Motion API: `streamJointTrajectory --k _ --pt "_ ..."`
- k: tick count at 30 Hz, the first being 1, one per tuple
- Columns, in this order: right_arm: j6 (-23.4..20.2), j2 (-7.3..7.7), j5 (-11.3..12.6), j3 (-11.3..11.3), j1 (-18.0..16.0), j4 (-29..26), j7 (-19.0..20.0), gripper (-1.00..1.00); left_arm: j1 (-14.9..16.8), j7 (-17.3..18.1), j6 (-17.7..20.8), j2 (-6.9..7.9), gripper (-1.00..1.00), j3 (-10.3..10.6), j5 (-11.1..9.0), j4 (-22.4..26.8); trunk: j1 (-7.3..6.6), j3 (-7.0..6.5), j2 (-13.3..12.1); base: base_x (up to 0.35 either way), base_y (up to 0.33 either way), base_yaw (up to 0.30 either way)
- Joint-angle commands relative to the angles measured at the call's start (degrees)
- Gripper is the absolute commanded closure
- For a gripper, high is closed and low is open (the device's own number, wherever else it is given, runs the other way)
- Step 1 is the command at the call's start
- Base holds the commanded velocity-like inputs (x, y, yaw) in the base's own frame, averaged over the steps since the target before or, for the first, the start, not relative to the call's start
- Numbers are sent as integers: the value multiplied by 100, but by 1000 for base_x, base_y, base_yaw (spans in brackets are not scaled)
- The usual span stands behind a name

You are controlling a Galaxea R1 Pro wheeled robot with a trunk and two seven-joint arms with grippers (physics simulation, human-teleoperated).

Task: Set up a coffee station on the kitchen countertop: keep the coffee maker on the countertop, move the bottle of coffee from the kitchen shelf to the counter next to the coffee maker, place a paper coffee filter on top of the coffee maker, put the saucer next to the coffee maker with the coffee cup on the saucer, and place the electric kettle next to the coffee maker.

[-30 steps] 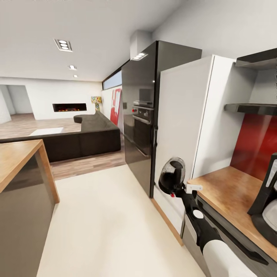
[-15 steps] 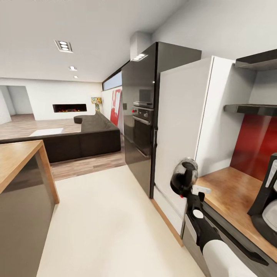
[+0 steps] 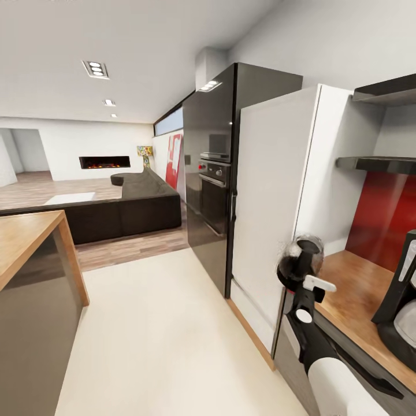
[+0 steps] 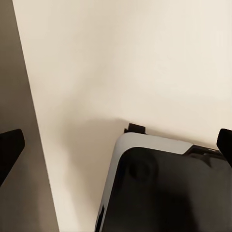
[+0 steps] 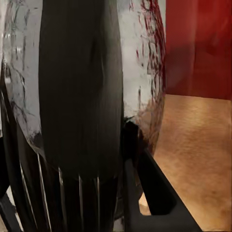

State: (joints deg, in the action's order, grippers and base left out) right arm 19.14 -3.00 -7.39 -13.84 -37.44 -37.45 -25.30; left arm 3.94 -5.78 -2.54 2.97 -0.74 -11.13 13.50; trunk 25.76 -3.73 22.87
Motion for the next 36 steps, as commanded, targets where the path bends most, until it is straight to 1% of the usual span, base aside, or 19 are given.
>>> streamJointTrajectory --k 1,5,7,11,13,17,22,27,36 --pt "-5 -6 -113 -40 -5 5 -54 100 2 -2 -19 5 -100 -5 -39 -5 2 2 5 0 0 0" --pt "-6 -13 -122 -70 -3 57 -120 100 2 -2 -19 29 -100 -5 -39 -5 2 2 5 0 0 0" --pt "-13 -21 -127 -75 -3 54 -129 100 2 -2 -15 17 -100 -5 -39 -5 2 2 5 0 0 0" --pt "-774 -3 -123 -82 -6 21 -140 100 2 -2 -10 -5 -100 -5 -36 -5 2 2 5 0 0 0" --pt "-966 0 -122 -83 -4 18 -146 100 2 -2 -15 -6 -100 -5 -32 -5 2 2 5 0 0 0" --pt "-1033 1 -122 -83 -5 32 -193 100 2 -2 -14 -13 -100 -5 -34 -5 2 2 5 0 0 0" --pt "-1036 1 -122 -83 -1 30 -420 100 2 -2 -18 -15 -100 -5 -36 -5 2 2 5 0 0 -49" --pt "-1035 1 -122 -83 -3 20 -582 100 2 -2 -19 -15 -100 -5 -36 -5 2 2 5 0 0 -247" --pt "-1035 1 -122 -83 -6 18 -599 100 2 -2 -19 -15 -100 -5 -30 -1 2 2 5 0 0 -277"
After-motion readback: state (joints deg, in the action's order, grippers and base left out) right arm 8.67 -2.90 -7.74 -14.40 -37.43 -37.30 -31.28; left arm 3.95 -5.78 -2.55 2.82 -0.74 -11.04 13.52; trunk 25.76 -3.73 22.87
